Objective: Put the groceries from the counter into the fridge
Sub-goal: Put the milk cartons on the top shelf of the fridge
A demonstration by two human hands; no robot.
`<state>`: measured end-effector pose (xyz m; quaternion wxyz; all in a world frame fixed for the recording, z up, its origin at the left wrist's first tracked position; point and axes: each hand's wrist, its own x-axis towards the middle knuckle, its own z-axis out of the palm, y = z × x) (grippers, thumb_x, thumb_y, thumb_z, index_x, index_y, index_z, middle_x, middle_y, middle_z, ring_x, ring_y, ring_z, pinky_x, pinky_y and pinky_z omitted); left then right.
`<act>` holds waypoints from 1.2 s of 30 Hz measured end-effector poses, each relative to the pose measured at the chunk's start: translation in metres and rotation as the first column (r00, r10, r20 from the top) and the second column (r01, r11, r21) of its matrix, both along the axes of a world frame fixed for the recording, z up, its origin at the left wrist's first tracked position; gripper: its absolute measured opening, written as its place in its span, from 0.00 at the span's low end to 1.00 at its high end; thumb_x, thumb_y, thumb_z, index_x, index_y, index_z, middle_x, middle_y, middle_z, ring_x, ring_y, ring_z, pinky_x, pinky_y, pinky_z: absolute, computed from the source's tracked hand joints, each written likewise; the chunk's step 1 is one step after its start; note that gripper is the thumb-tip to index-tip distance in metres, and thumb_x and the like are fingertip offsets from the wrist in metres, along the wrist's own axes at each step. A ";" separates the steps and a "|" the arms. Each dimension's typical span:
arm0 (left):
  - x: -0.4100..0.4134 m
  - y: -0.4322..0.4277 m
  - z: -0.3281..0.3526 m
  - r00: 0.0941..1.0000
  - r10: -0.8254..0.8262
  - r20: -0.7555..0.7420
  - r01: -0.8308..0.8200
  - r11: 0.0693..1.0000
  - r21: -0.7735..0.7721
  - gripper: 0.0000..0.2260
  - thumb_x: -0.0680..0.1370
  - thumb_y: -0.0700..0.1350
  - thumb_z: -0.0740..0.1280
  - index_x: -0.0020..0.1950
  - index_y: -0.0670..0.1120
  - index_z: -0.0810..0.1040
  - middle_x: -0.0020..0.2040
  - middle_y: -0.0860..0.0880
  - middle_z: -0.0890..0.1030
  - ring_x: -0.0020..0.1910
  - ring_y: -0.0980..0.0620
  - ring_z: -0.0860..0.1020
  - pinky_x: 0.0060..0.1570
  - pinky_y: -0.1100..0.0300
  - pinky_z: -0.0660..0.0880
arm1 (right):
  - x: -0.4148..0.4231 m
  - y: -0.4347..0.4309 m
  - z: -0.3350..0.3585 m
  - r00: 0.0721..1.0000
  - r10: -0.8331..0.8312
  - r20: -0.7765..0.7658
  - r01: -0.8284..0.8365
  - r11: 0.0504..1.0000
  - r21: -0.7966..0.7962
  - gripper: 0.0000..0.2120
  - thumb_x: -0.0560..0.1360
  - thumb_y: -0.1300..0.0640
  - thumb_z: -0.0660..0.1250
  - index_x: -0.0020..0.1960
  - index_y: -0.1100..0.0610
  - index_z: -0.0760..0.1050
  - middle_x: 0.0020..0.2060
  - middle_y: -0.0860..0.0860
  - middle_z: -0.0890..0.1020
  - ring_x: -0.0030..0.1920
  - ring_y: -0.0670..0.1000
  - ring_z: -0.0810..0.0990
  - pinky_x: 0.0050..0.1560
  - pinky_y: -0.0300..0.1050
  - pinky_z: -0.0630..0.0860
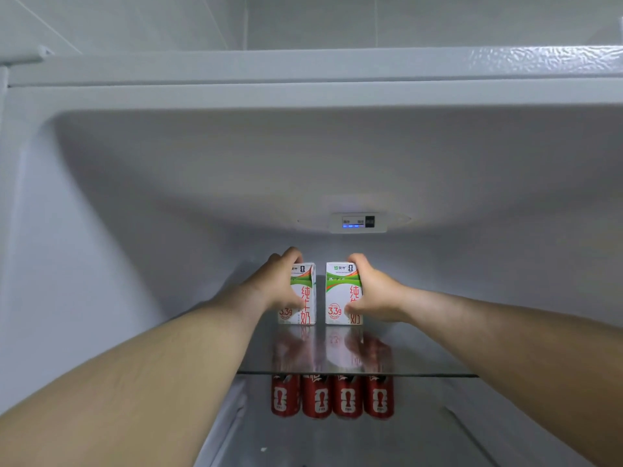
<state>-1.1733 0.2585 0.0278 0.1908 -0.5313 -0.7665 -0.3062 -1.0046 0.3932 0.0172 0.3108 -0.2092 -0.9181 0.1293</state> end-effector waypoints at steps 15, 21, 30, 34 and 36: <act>-0.021 0.018 0.003 0.999 -0.016 0.032 0.016 1.000 -0.005 0.31 0.62 0.39 0.80 0.55 0.55 0.64 0.52 0.48 0.74 0.45 0.50 0.79 0.38 0.61 0.77 | -0.033 0.020 0.007 0.998 -0.013 0.056 0.010 0.998 0.061 0.40 0.70 0.60 0.75 0.72 0.53 0.53 0.56 0.54 0.81 0.51 0.54 0.81 0.51 0.47 0.79; -0.019 0.019 -0.002 0.999 -0.001 0.044 0.001 1.000 0.002 0.32 0.63 0.39 0.79 0.60 0.53 0.65 0.55 0.46 0.71 0.47 0.47 0.79 0.46 0.54 0.80 | -0.035 0.022 0.000 1.000 -0.009 0.010 0.008 0.998 0.069 0.40 0.70 0.60 0.75 0.73 0.53 0.54 0.56 0.55 0.80 0.51 0.55 0.80 0.48 0.44 0.77; -0.018 0.018 -0.003 0.999 0.022 0.049 -0.021 1.000 -0.005 0.33 0.68 0.38 0.77 0.66 0.52 0.63 0.56 0.48 0.68 0.47 0.48 0.77 0.44 0.57 0.78 | -0.036 0.026 -0.001 1.000 0.004 0.007 -0.005 0.999 0.050 0.41 0.72 0.61 0.74 0.75 0.51 0.52 0.59 0.56 0.79 0.54 0.55 0.80 0.54 0.48 0.79; -0.014 0.016 -0.002 0.998 0.021 0.051 -0.021 1.000 -0.005 0.33 0.69 0.38 0.77 0.67 0.52 0.63 0.57 0.47 0.69 0.45 0.49 0.77 0.41 0.60 0.76 | -0.034 0.024 -0.001 1.000 0.023 -0.001 -0.023 0.999 0.036 0.40 0.73 0.63 0.72 0.76 0.52 0.52 0.59 0.55 0.79 0.54 0.54 0.80 0.53 0.46 0.77; -0.013 0.014 -0.002 0.999 0.029 0.039 -0.028 1.000 -0.007 0.32 0.69 0.39 0.77 0.66 0.52 0.63 0.57 0.47 0.70 0.45 0.50 0.76 0.38 0.63 0.73 | -0.034 0.025 -0.001 1.000 0.025 -0.005 -0.025 0.999 0.025 0.39 0.73 0.63 0.72 0.75 0.51 0.52 0.58 0.55 0.79 0.54 0.55 0.80 0.55 0.47 0.78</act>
